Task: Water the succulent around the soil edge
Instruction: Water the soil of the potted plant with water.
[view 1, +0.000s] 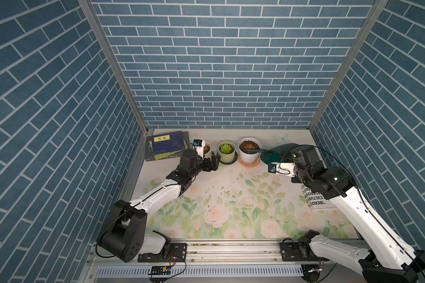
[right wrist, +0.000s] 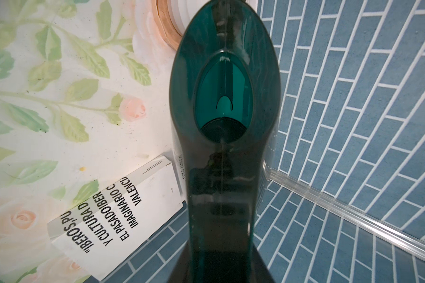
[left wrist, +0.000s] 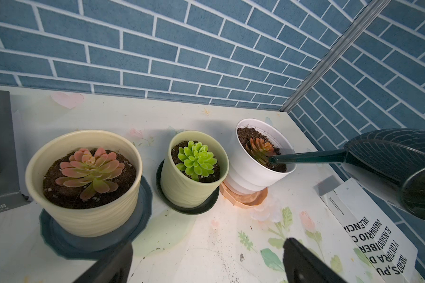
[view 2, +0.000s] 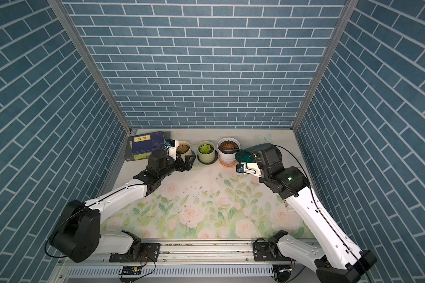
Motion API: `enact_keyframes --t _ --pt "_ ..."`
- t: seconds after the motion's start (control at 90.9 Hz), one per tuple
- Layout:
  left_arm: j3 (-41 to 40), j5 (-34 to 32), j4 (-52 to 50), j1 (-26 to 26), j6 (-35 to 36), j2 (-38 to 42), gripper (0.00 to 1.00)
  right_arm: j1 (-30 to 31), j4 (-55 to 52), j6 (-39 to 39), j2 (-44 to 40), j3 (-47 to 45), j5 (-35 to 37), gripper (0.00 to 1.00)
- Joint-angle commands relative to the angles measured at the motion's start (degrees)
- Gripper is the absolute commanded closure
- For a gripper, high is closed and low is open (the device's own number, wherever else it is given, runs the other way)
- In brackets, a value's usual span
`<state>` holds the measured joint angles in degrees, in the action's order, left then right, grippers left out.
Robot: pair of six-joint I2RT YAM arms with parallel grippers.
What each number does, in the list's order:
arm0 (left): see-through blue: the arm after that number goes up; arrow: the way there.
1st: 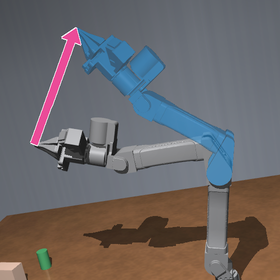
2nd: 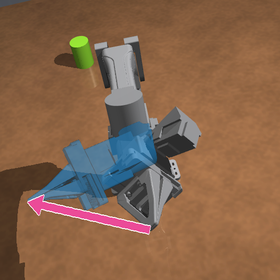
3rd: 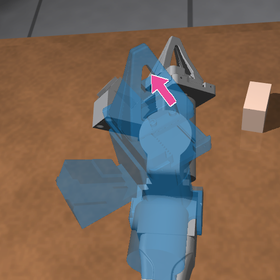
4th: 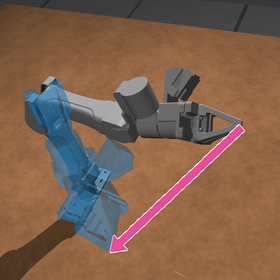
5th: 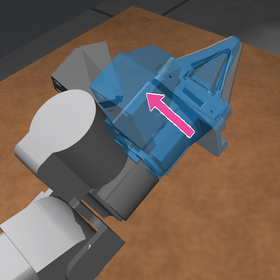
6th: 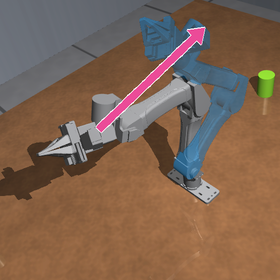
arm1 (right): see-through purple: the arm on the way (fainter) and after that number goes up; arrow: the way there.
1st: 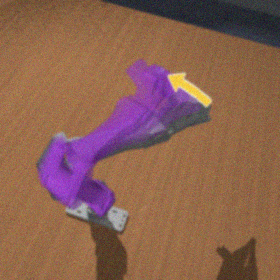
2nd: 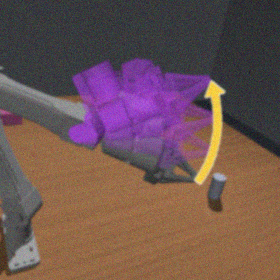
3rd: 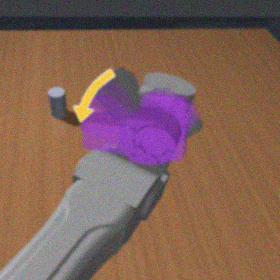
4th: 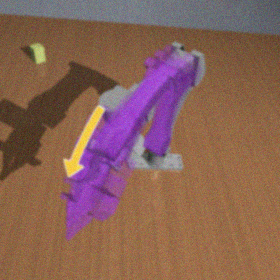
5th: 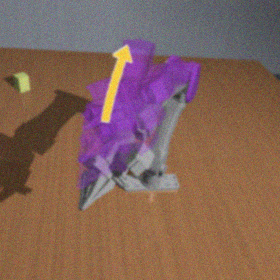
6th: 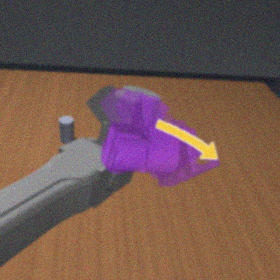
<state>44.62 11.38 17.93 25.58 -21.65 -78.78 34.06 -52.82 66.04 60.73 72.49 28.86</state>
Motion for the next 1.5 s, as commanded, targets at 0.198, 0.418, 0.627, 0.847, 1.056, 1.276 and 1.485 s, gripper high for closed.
enact_keyframes --t 0.198,0.418,0.627,0.847,1.056,1.276,1.485 --pt "-1.1 -0.4 1.9 0.3 -0.2 -0.7 0.00 0.0 11.0 2.1 2.1 -1.2 6.4 1.00" --pt "-1.4 -0.5 2.0 0.3 -0.2 -0.4 0.00 -0.3 13.8 4.2 2.6 -2.9 12.3 1.00" --pt "-1.3 -0.7 1.8 0.3 -0.1 -0.2 0.00 -1.2 12.2 5.0 1.1 -2.7 14.1 1.00" --pt "-1.1 -0.5 2.1 0.3 -0.6 -0.7 0.00 -1.9 8.1 4.7 -2.2 -2.7 13.2 1.00" --pt "-0.6 -0.9 1.3 0.3 -0.4 -0.5 0.00 -1.9 3.4 4.1 -4.5 -1.8 10.5 1.00" --pt "-0.3 -1.1 1.2 0.3 -0.4 -0.5 0.00 -1.9 0.5 3.5 -6.0 -1.5 7.4 1.00" --pt "-0.2 -1.0 1.2 0.3 -0.4 -0.7 0.00 -1.7 1.8 3.7 -5.9 -1.4 4.2 1.00"
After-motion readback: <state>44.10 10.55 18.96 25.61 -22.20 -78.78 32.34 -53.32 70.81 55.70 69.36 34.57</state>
